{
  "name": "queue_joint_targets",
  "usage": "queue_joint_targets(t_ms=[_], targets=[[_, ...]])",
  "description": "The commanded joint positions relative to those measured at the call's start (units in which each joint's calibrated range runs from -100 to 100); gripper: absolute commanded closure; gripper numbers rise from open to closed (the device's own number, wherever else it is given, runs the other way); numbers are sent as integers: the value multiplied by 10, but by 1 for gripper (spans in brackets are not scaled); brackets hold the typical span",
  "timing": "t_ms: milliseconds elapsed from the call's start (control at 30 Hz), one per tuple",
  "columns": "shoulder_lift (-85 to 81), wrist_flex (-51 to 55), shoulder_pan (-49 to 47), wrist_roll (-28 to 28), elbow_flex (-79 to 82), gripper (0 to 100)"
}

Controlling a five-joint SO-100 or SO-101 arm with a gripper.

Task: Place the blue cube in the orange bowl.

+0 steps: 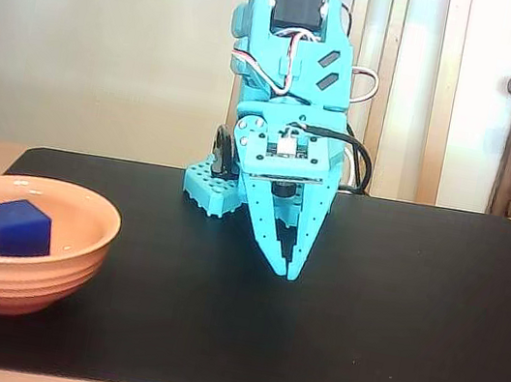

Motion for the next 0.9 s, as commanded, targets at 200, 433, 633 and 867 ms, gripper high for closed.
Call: queue_joint_targets(t_ms=[200,433,633,867], targets=[[-9,6,8,-10,5,100],[-9,6,2,-10,5,100],[-9,6,2,-10,5,100],[-9,6,2,-10,5,100]])
